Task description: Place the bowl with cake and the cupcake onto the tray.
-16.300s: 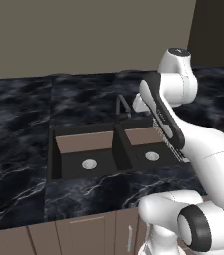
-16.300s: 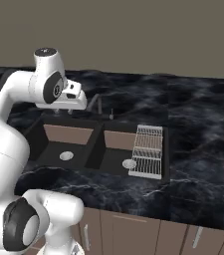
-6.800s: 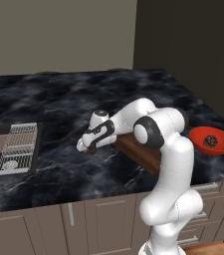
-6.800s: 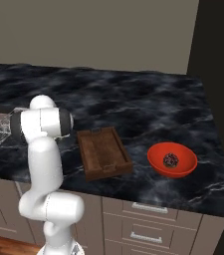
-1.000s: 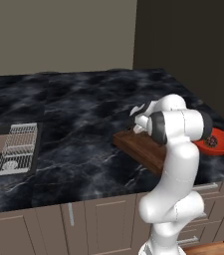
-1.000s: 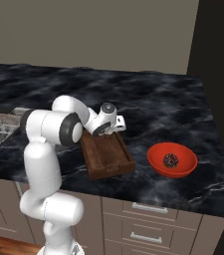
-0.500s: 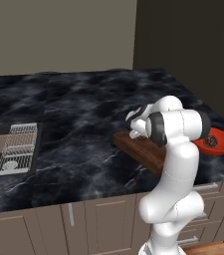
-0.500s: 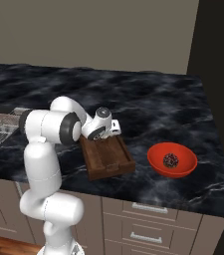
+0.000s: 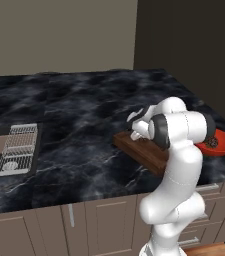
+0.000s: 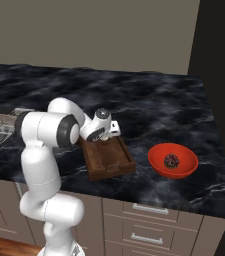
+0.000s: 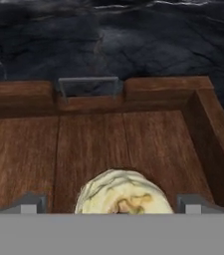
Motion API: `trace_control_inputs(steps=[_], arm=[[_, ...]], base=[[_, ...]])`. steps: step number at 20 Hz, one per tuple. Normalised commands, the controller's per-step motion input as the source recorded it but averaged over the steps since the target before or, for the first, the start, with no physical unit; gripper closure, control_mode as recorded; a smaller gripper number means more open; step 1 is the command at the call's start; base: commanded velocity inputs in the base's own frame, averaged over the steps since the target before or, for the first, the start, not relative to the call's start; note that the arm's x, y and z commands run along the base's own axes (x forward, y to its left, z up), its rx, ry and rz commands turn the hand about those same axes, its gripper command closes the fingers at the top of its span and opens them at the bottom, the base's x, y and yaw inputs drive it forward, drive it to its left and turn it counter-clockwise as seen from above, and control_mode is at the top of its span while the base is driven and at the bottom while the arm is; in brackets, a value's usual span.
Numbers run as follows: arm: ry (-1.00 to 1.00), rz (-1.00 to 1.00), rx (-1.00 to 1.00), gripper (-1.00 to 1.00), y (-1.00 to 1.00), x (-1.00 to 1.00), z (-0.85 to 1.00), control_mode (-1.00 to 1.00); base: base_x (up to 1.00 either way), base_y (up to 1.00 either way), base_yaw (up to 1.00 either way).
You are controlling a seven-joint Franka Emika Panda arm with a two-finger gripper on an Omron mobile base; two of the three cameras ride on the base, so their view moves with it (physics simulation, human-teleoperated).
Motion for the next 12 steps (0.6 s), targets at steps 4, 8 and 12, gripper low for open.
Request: trace_control_inputs(steps=[4,8,12], arm=[[-0.04,0.0,-0.03,-1.0,0.1,-0.36,0.24,-1.0],[-0.09,0.0,-0.1,-1.0,0.0,-0.22,0.57,-1.0],[-0.1,0.0,-0.13,-1.0,0.0,-0.1,0.66,-1.0]], base=[[0.0,0.0,0.0],[0.0,0.0,0.0],[0.0,0.0,0.0]])
